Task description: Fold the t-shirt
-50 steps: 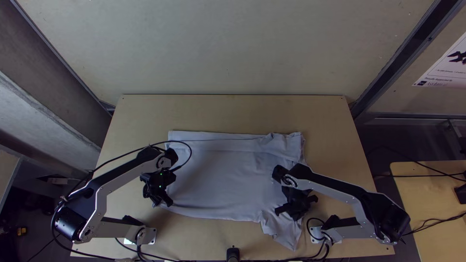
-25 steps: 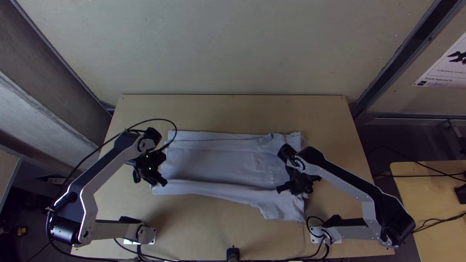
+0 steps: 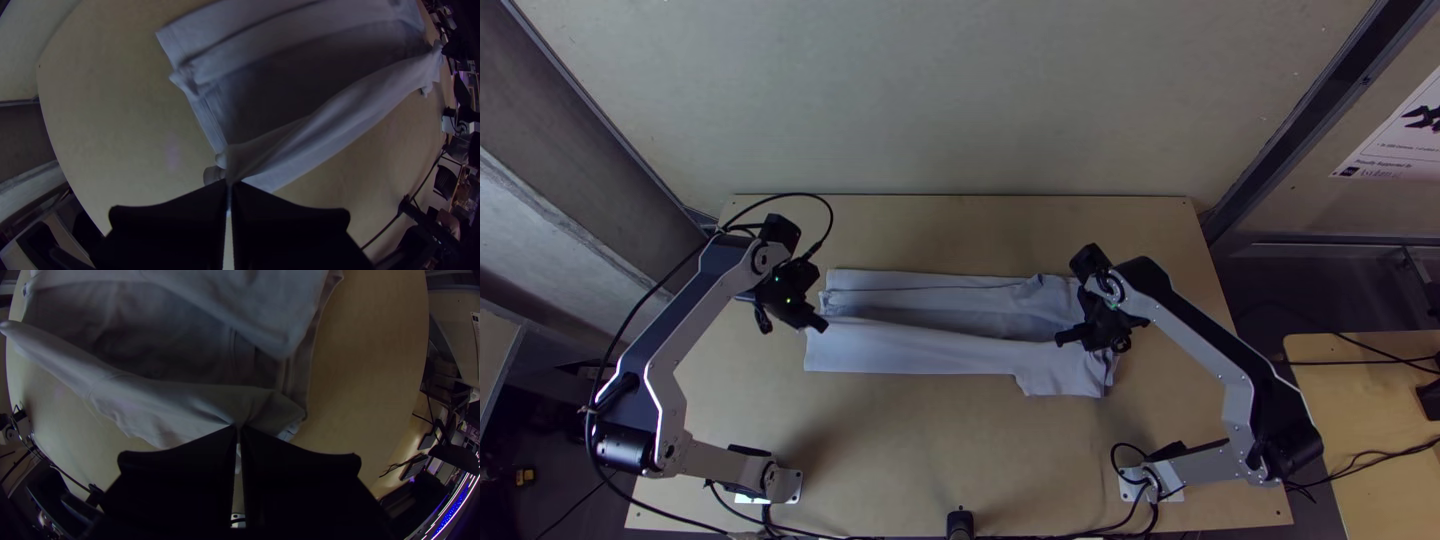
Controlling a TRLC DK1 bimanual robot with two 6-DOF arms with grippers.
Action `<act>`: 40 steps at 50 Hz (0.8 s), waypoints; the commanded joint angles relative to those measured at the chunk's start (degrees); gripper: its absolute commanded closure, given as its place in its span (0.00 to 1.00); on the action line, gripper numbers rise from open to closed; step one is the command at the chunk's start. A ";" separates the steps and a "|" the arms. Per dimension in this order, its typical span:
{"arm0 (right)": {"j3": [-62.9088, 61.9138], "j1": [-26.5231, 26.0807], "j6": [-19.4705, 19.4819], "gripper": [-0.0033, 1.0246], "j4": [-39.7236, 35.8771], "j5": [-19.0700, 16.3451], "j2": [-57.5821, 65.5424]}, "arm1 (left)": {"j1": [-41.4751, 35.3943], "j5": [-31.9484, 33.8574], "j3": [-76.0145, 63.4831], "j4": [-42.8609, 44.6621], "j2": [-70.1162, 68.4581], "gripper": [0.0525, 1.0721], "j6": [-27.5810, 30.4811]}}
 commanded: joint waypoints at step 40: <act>25.34 -8.66 -3.36 0.97 0.72 1.45 24.96 | 2.76 0.33 22.04 3.71 21.85 0.96 0.34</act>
